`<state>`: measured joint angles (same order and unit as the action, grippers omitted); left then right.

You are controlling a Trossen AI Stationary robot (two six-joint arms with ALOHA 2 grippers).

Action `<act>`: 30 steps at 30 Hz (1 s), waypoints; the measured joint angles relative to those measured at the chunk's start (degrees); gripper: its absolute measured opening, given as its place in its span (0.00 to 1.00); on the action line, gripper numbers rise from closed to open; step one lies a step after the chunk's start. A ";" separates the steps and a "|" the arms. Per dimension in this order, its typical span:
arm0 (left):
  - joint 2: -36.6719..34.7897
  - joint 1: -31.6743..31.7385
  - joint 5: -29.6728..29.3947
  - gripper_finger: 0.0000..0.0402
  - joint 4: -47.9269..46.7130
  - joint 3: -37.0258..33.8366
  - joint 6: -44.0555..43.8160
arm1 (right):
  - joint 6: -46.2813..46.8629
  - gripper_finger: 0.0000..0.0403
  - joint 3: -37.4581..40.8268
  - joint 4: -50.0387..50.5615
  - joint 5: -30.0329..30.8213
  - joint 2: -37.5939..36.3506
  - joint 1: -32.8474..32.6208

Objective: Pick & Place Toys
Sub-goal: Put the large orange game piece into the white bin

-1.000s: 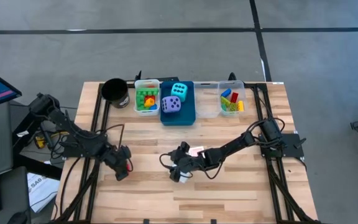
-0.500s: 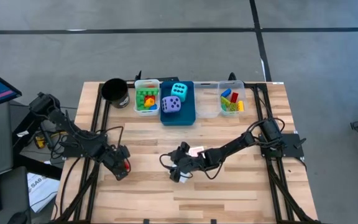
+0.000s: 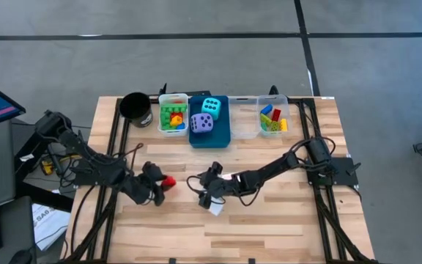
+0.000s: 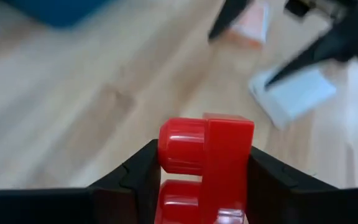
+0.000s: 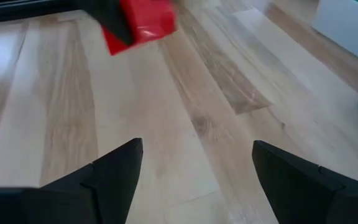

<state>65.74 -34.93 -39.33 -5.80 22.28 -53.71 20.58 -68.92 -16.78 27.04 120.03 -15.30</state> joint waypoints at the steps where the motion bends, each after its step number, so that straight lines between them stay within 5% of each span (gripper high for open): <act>1: -0.01 0.45 -1.29 0.40 0.84 0.02 1.36 | -0.35 0.74 0.00 -0.07 -0.01 0.00 0.20; 15: -0.14 13.63 -12.27 0.40 8.36 0.13 25.27 | -1.10 0.74 -0.01 -0.59 -0.01 0.00 3.95; 30: -0.16 42.91 -6.81 0.40 26.01 0.21 58.49 | -1.10 0.74 -0.01 -0.51 -0.18 0.00 4.58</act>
<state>65.58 7.98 -46.13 20.21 22.49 4.78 19.49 -68.93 -17.28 26.86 120.03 -10.72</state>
